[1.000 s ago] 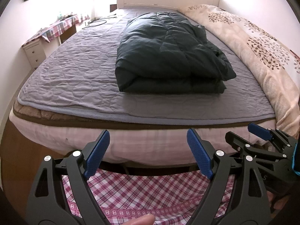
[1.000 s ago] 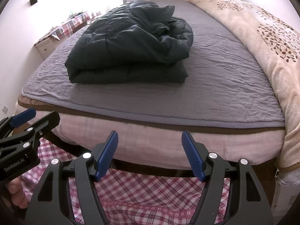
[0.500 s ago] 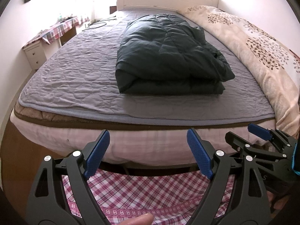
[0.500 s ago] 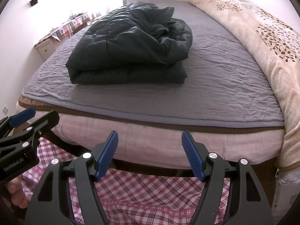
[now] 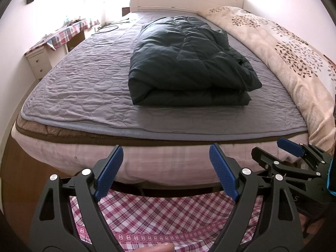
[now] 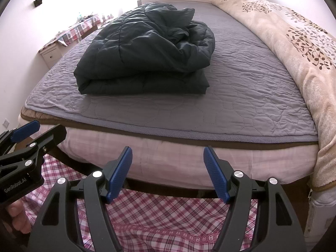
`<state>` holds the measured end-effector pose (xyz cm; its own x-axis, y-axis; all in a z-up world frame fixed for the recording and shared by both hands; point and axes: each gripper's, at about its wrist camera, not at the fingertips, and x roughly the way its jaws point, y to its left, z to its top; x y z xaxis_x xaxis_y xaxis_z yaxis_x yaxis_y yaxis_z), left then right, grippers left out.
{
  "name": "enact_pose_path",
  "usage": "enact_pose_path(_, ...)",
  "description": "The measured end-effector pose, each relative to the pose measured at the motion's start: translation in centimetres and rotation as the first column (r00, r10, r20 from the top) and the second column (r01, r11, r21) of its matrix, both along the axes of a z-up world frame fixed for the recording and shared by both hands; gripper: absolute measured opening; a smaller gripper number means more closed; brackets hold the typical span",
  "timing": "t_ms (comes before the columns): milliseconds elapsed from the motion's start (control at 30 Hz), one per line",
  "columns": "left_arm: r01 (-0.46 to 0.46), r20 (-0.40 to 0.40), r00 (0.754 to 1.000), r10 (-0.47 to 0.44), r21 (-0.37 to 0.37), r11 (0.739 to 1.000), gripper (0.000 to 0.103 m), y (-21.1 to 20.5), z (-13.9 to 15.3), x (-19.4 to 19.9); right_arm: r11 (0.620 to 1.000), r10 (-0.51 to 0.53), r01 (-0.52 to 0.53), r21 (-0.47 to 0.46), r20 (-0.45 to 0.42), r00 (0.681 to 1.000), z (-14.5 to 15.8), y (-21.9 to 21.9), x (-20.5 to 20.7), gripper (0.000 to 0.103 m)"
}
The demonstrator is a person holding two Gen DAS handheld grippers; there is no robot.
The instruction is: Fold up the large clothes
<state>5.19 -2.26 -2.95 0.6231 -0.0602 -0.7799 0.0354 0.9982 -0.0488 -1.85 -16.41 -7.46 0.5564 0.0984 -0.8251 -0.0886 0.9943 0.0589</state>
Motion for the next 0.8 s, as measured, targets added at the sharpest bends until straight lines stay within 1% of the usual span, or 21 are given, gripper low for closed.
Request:
enact_pose_path(567,-0.002,-0.001,1.000,0.002,0.001,1.000,0.083,-0.08,0.21,-0.01,1.000,-0.001,0.001,-0.005,0.001,1.000,0.06,0.14,-0.08,0.069)
enact_pose_path(667,-0.003,0.004,1.000,0.003,0.000,1.000,0.081,-0.08,0.33,-0.03,1.000,0.000,0.000,-0.006,0.001,1.000,0.04,0.13,-0.03,0.069)
enact_pose_path(800,-0.005,-0.014,1.000,0.005,0.004,1.000,0.081,0.04,-0.16,0.21,1.000,0.000,0.000,-0.006,-0.001,1.000,0.02,0.16,-0.06,0.069)
